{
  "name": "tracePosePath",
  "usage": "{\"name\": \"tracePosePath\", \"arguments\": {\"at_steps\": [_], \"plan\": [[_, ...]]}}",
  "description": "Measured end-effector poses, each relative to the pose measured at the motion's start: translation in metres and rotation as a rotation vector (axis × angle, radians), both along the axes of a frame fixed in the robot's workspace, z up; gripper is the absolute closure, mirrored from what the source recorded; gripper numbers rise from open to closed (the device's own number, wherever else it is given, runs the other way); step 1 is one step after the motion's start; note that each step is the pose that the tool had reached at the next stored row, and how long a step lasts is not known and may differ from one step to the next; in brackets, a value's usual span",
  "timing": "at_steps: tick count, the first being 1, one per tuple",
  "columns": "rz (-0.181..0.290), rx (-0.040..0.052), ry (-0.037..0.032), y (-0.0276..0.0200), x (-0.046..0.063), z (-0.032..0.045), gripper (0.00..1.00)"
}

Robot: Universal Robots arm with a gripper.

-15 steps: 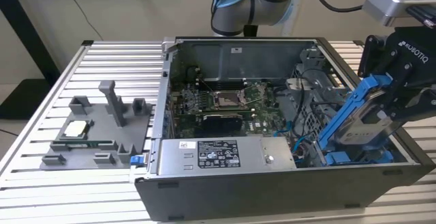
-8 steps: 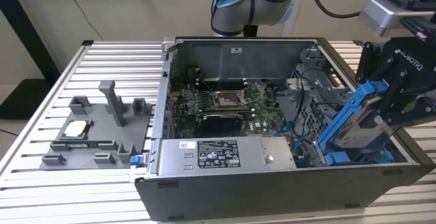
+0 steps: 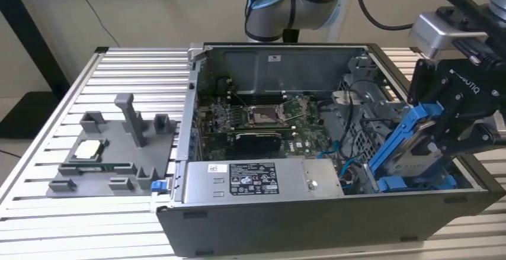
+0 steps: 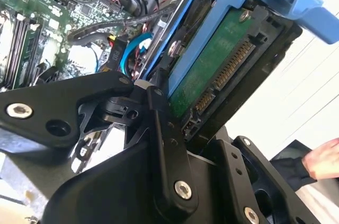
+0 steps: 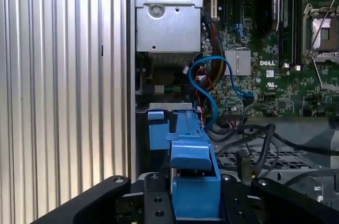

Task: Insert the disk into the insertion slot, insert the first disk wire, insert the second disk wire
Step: 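Insert the disk into the insertion slot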

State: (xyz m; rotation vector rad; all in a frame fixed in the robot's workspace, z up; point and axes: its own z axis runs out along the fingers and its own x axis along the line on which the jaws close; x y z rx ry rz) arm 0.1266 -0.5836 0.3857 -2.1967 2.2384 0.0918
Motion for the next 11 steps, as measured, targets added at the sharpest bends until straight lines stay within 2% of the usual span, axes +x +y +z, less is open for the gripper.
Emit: {"name": "tracePosePath", "arguments": {"at_steps": [3, 8, 9, 10, 11], "plan": [[0.0, 0.002, -0.0001, 0.0, 0.0, -0.0035, 0.67], [0.0, 0.0053, -0.0001, 0.0, 0.0, -0.0041, 0.66], [0.0, 0.0057, -0.0001, 0.0, 0.0, -0.0042, 0.6], [0.0, 0.0057, -0.0001, 0.0, 0.0, -0.0041, 0.6], [0.0, 0.0057, 0.0, 0.0, 0.0, -0.0041, 0.53]]}}
